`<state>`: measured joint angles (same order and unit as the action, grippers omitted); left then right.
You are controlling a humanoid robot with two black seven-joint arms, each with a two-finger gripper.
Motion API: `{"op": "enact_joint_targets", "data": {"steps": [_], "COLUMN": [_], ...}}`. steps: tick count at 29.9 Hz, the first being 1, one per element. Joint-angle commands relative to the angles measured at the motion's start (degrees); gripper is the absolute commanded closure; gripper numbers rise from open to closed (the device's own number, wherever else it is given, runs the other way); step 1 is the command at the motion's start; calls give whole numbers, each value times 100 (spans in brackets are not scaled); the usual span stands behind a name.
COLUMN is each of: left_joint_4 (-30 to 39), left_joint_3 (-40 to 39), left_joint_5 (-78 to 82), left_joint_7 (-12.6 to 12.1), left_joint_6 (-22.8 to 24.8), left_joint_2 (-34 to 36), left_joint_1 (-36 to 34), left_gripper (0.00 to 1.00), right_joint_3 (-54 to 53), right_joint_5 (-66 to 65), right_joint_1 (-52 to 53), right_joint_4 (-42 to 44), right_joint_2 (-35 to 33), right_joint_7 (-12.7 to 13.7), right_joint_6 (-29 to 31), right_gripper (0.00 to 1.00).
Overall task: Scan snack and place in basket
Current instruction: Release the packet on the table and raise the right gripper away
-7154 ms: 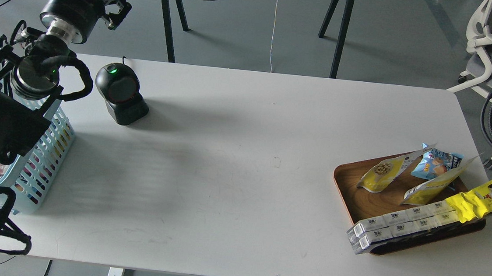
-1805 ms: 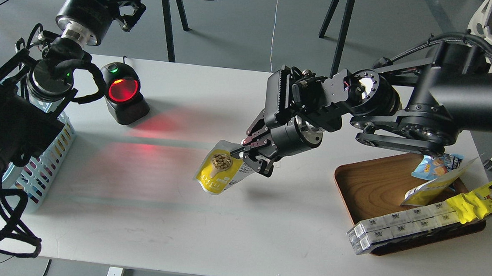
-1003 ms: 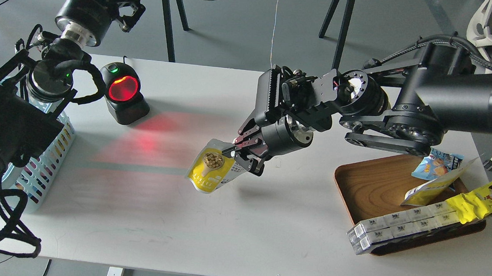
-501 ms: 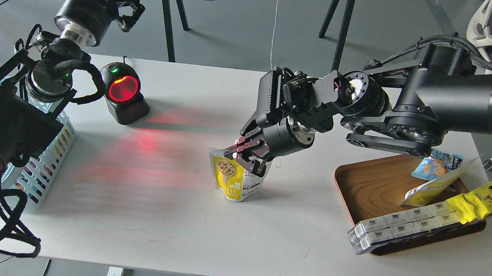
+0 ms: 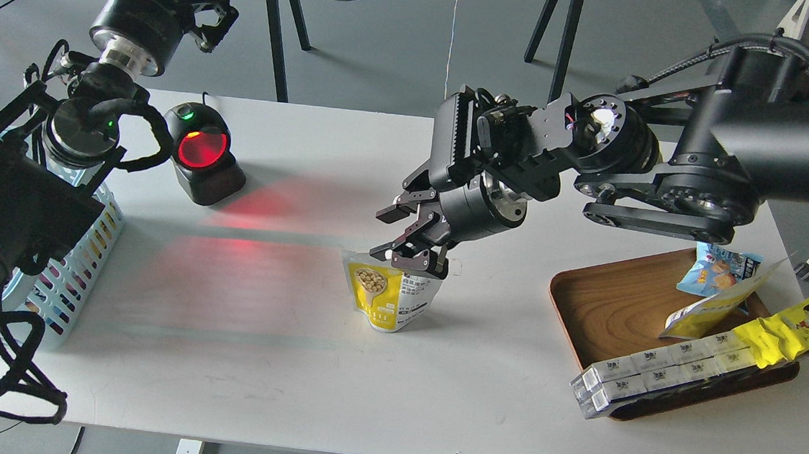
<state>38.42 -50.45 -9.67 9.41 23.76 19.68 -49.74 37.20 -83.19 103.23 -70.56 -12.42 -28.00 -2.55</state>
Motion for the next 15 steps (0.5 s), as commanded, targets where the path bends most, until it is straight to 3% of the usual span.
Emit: {"op": "enact_joint_targets", "data": {"steps": [1, 6, 11, 15], "left_joint_4": [8, 8, 26, 113], "left_joint_3": [9, 27, 35, 70], "left_joint_5": [0, 0, 9, 44], "left_joint_7": [-9, -35, -44, -97], "left_joint_6": [-3, -3, -47, -38], "left_joint_2": [18, 45, 19, 45], "left_joint_1": [-9, -35, -88, -71], "left_gripper": [0, 0, 0, 0], "right_joint_3": [-370, -1169, -1706, -2260], "right_joint_5": [636, 1568, 2463, 4124], "right_joint_1": [127, 75, -276, -812], "right_joint_4": [-10, 42, 384, 867], "right_joint_2": [-427, -1244, -1921, -2238], "right_joint_7": [0, 0, 0, 0], "right_joint_6": [350, 1062, 1335, 1774], "right_gripper": [31, 5, 2, 2]}}
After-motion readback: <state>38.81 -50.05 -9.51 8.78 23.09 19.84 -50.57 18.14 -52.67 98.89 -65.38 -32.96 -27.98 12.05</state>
